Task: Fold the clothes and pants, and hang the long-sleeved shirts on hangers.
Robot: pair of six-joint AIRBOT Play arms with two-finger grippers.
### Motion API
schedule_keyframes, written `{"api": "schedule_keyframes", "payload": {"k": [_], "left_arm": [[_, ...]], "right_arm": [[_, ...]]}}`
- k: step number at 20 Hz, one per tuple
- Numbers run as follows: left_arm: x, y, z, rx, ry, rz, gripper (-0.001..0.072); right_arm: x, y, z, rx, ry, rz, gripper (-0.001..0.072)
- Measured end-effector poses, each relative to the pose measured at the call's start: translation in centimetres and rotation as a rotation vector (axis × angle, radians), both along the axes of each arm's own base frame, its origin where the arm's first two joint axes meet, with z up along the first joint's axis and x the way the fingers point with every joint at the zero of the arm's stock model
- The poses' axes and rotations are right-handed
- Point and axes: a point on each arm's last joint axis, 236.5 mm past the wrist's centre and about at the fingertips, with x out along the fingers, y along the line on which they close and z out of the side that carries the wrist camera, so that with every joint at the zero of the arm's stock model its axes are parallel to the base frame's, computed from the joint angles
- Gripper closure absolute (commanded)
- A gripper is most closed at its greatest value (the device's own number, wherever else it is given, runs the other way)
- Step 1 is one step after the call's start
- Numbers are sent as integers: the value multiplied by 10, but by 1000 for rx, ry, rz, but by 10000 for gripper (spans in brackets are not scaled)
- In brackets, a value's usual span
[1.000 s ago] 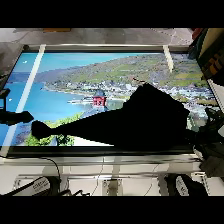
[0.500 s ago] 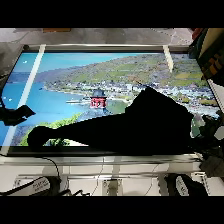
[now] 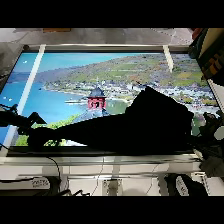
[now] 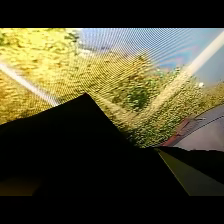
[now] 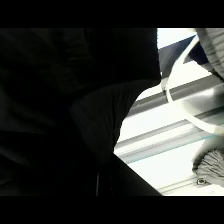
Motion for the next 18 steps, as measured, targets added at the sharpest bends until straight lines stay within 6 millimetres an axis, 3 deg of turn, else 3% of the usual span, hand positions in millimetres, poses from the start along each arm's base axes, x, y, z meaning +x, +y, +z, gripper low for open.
{"api": "schedule_keyframes", "payload": {"k": [2,3,4,6,7,9,11,13,15,18], "left_arm": [[-8,-4,-8,-1,51,-22,84],[-13,-4,-12,10,77,-43,156],[-16,-4,-16,25,98,-66,257],[-22,-1,-22,66,134,-104,595],[-21,1,-24,85,138,-107,698],[-9,3,-24,109,101,-105,699],[18,13,-17,158,15,-95,699],[55,24,7,205,-101,-106,699],[105,35,50,267,-271,-112,699],[176,48,146,388,-564,-118,700]], "right_arm": [[1,0,0,0,-6,0,693],[2,0,0,0,-9,0,693],[2,0,0,-1,-10,0,693],[3,0,0,0,-11,0,693],[3,0,0,0,-12,0,693],[3,1,0,2,-14,-1,693],[8,2,1,10,-35,-2,694],[27,1,4,5,-117,-4,694],[60,-3,15,-9,-265,-13,694],[112,-12,50,-39,-515,-42,694]]}}
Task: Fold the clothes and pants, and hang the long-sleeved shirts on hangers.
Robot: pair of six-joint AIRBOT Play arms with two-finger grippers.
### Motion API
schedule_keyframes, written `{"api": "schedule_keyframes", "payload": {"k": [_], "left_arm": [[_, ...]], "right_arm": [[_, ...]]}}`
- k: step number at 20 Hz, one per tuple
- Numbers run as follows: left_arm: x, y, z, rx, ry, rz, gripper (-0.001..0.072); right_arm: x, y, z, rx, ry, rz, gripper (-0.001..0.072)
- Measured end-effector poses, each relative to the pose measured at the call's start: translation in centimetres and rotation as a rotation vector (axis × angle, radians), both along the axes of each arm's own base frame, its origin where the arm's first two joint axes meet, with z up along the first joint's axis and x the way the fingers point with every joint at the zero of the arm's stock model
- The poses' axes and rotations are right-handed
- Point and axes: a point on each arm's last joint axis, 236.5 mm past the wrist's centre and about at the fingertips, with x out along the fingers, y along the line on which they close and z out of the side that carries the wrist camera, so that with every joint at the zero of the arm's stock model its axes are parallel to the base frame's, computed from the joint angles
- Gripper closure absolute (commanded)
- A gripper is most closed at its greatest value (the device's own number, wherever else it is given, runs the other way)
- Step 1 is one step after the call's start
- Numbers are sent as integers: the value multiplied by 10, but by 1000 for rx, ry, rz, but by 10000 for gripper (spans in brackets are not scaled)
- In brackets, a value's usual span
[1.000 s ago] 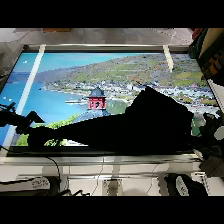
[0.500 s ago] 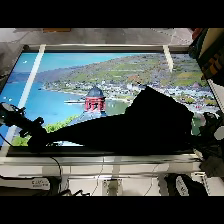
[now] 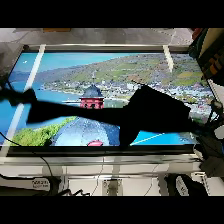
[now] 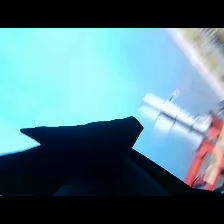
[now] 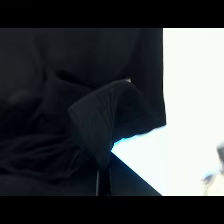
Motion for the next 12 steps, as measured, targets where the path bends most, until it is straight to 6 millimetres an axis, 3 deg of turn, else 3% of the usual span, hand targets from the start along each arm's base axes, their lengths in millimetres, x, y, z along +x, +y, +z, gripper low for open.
{"api": "schedule_keyframes", "payload": {"k": [3,5,6,7,9,12], "left_arm": [[27,3,89,124,-212,-46,701],[22,10,119,219,-248,-65,702],[13,14,123,261,-229,-72,702],[5,17,118,287,-199,-77,702],[-17,21,88,307,-111,-84,702],[-57,12,14,285,27,-99,701]], "right_arm": [[26,-7,34,-23,-145,-20,694],[31,-7,44,-20,-171,-23,694],[29,-6,43,-8,-162,-24,694],[24,-2,38,10,-132,-23,693],[9,6,20,48,-46,-16,694],[-24,21,-16,109,120,-2,693]]}}
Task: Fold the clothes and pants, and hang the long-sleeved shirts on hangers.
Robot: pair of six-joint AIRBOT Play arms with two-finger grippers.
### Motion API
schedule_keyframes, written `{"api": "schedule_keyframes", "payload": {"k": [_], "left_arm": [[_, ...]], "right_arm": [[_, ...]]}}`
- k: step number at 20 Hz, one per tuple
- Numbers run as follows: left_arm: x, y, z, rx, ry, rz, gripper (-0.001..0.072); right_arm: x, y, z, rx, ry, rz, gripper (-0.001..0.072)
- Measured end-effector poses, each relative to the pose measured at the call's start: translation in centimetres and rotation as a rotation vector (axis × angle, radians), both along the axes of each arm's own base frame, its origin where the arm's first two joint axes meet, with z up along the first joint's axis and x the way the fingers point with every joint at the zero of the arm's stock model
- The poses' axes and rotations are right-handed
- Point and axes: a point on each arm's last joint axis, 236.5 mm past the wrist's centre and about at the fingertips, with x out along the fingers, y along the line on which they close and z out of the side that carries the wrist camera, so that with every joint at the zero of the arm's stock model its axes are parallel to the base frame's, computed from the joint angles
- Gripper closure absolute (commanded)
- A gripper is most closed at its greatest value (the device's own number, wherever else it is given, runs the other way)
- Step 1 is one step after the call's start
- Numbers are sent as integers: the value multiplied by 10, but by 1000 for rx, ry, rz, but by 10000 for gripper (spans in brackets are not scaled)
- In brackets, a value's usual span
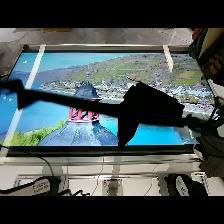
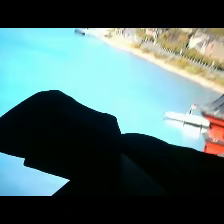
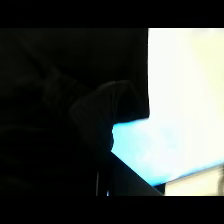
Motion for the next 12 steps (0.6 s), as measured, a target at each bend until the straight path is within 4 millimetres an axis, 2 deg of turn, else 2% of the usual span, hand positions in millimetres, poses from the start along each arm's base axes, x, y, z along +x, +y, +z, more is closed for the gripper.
{"api": "schedule_keyframes", "payload": {"k": [2,5,7,9,12], "left_arm": [[-36,-14,-53,-32,92,3,701],[-93,-32,-109,-68,202,15,700],[-123,-39,-130,-82,256,24,700],[-147,-41,-143,-85,310,29,700],[-180,-33,-155,-65,401,51,699]], "right_arm": [[-22,11,-19,45,97,11,694],[-49,23,-34,91,214,26,693],[-65,24,-40,90,283,36,693],[-82,23,-44,83,356,44,693],[-106,20,-47,68,460,55,694]]}}
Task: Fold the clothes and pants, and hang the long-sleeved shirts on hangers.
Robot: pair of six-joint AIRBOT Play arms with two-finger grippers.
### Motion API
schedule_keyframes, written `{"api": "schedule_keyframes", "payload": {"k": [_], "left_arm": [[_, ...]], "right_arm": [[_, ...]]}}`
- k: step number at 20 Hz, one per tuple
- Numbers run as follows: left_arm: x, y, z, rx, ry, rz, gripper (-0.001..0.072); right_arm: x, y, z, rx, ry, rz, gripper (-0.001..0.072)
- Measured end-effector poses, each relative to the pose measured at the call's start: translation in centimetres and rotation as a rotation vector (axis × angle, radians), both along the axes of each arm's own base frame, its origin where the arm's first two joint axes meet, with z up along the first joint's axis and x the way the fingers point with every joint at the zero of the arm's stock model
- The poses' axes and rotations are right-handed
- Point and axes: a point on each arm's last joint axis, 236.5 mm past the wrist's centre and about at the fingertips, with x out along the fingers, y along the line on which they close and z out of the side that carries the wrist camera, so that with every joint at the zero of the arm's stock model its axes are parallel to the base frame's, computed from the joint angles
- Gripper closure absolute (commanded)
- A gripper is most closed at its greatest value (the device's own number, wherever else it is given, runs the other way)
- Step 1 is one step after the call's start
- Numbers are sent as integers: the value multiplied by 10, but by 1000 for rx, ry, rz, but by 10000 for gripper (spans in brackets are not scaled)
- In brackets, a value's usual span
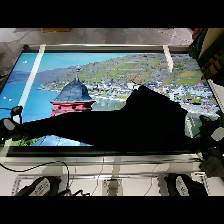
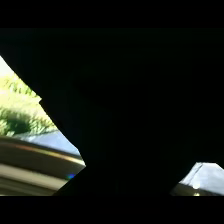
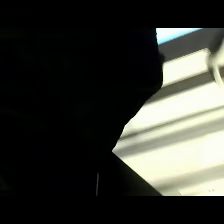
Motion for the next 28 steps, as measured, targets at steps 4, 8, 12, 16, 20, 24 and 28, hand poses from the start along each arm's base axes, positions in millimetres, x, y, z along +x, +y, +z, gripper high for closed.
{"api": "schedule_keyframes", "payload": {"k": [4,8,12,16,20,24,28], "left_arm": [[-28,25,-4,54,71,64,569],[-45,44,-4,81,99,125,59],[-54,57,-3,116,119,134,62],[-58,74,1,188,134,114,349],[-72,97,7,266,167,122,348],[-83,113,10,294,175,176,348],[-61,123,29,315,92,208,350]], "right_arm": [[-22,-2,0,-7,92,12,688],[-30,-1,1,-5,125,15,289],[-31,-1,1,-4,133,16,290],[-33,-1,1,-2,139,16,290],[-33,0,1,-1,140,15,290],[-30,-2,1,-7,129,16,301],[-7,-12,7,-48,32,14,301]]}}
